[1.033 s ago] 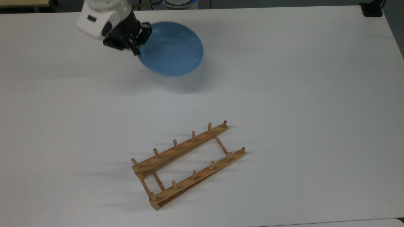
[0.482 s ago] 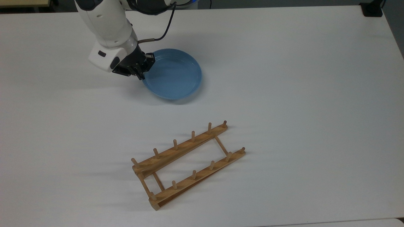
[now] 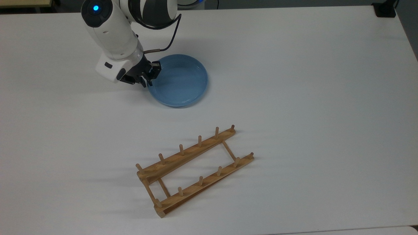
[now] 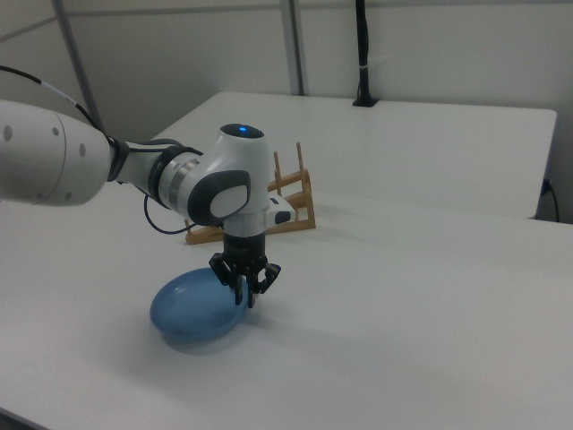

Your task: Pick plate from plate rack

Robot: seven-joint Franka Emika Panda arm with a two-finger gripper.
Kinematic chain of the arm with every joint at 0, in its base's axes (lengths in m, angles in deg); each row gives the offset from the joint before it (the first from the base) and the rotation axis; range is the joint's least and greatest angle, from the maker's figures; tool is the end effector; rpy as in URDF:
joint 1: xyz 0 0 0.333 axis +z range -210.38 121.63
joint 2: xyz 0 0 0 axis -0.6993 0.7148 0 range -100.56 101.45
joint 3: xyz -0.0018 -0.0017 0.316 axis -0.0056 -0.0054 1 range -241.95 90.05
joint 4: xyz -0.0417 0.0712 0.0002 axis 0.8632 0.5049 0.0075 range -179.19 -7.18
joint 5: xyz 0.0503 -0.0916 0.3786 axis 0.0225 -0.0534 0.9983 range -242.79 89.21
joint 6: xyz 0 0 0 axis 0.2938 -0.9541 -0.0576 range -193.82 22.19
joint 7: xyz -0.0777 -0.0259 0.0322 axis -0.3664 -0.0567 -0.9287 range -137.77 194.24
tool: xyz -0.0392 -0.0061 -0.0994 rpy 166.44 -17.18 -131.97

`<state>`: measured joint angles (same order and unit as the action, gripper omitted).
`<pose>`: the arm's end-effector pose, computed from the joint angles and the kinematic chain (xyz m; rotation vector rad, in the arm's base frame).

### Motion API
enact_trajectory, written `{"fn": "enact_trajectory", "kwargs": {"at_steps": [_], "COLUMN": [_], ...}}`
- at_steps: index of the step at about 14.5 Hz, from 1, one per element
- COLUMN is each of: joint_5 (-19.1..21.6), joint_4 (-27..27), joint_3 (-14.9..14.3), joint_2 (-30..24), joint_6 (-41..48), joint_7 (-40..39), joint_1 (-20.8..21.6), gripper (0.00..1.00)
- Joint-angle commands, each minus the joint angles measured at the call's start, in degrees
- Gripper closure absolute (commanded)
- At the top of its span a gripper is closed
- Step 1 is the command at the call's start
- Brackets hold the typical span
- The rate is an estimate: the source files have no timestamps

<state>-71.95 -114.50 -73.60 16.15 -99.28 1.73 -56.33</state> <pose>0.5888 -0.0964 0.3336 -3.0032 -0.3727 0.1263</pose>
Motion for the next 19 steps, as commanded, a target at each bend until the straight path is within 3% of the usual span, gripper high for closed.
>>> {"fn": "enact_trajectory", "kwargs": {"at_steps": [1,4,9,13,15,18,19], "joint_5": [0.61,1.14,1.23,1.23,0.62,0.26,-1.65], "joint_4": [-0.66,1.62,10.05,14.98,14.99,14.99,14.99], "joint_3": [-0.15,-0.15,-0.15,-0.33,-1.11,-3.14,-3.14], "joint_2": [-3.39,-6.64,-12.80,-14.74,-15.79,-16.58,-16.67], "joint_6": [-0.64,2.59,14.54,18.69,19.39,21.51,21.07], "joint_7": [-0.31,1.71,12.93,32.96,38.08,37.41,31.57], "joint_1": [-0.35,-0.61,0.79,5.00,7.81,9.58,9.67], "gripper": [0.27,0.00,0.00,0.00,0.00,0.00,0.00]}}
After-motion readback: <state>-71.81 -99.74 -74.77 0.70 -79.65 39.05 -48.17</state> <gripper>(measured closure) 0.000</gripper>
